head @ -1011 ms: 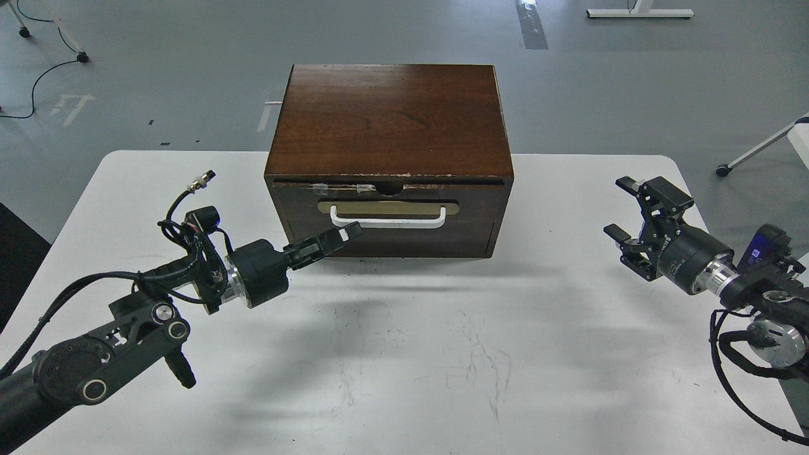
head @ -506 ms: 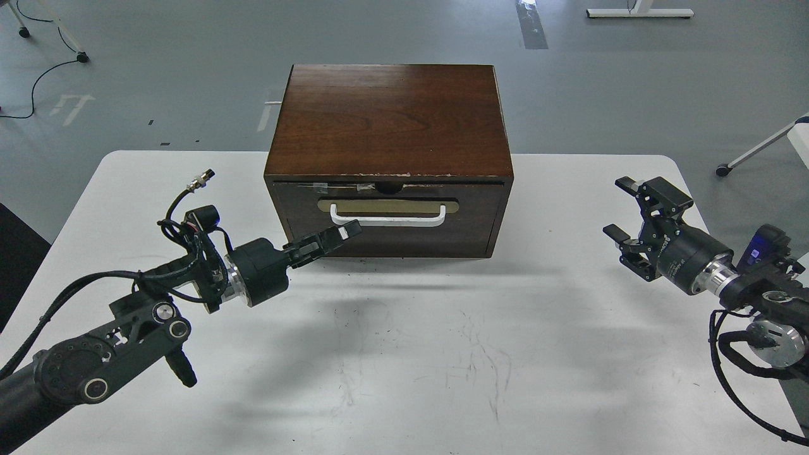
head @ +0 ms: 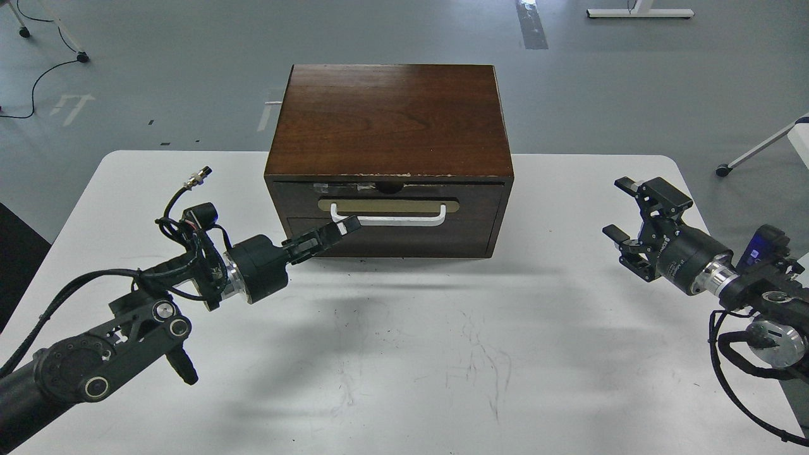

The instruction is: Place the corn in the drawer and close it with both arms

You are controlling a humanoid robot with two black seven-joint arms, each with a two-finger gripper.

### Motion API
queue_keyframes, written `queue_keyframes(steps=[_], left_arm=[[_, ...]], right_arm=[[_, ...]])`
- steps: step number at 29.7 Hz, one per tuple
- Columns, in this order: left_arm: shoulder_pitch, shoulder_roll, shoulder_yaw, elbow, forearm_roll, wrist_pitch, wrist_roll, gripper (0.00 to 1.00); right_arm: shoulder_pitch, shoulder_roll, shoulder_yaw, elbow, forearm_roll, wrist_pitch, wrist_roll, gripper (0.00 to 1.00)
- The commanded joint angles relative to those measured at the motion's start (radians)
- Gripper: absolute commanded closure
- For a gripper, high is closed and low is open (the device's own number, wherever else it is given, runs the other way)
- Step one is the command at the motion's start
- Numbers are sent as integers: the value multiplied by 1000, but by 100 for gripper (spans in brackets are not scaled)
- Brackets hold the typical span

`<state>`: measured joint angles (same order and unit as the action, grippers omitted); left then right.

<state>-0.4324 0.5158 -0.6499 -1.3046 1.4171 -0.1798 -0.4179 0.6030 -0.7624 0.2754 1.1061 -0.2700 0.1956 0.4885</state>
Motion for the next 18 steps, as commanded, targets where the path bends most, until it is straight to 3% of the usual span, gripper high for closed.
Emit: queue_keyframes(steps=[1,5,6,7,9,18], left_arm=[[11,15,4,-18,-3,-16,-8,100],[17,79,4,-103,-101,-79,-27,100],[17,87,3,-119,-127,-84,-36,85],[17,102,1,-148,-189,-90,-62,45],[17,118,-4,-171,-248,-90,-71,1],[27,171,-137,-214,-700,-78,-71,0]], right_arm=[[0,0,1,0,0,2,0,3],[0,0,1,-3,0,2,0,3],[0,0,2,-3,0,2,0,3],[0,0,4,-5,0,2,0,3],[0,0,8,-5,0,2,0,3],[0,40,122,-9,0,-1,0,0]])
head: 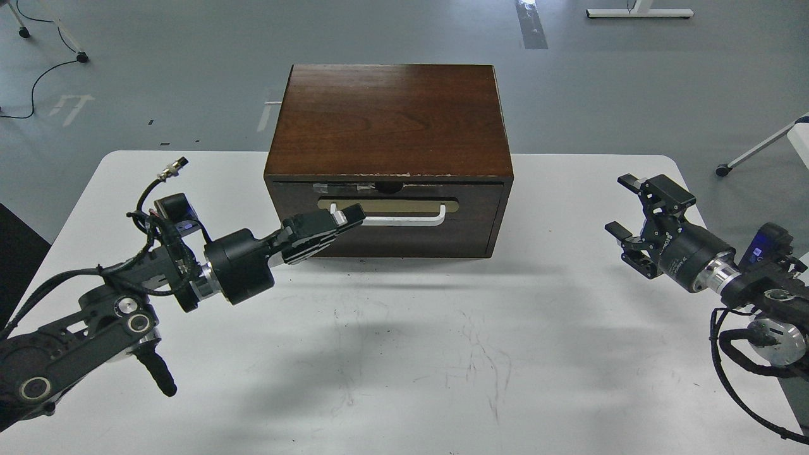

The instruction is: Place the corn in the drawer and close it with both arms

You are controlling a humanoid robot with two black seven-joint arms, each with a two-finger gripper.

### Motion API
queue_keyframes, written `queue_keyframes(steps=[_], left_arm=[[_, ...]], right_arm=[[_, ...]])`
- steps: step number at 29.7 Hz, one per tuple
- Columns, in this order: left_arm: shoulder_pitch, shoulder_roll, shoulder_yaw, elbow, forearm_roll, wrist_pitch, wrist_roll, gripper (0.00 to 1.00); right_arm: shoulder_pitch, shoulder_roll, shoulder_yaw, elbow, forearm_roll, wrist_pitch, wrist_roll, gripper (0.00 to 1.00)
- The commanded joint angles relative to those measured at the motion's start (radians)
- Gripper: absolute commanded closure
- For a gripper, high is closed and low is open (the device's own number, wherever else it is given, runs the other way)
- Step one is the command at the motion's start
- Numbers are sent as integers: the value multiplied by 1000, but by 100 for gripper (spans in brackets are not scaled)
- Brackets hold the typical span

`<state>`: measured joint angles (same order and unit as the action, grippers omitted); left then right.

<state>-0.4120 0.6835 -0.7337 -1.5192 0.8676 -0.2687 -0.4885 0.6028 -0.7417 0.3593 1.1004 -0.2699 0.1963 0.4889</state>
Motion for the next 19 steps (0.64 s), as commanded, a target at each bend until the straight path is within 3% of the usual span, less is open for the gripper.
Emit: queue_keyframes(steps=[1,6,13,16,19], left_arm=[[15,2,-81,2,-214,14,0,0],[129,-12,-196,22,-395,60,0,0],[323,-59,-309,34,-421,-4,2,0],[373,-105,-358,54,-421,-62,56,0],[392,-133,-372,73,-421,-95,73,0]], right_arm=[[0,31,52,-10,0,-1,0,0],[0,99,75,-53,0,-26,0,0],[-1,151,90,-56,52,-40,0,0],[-1,169,90,-60,104,-40,0,0],[-3,179,90,-59,107,-40,0,0]])
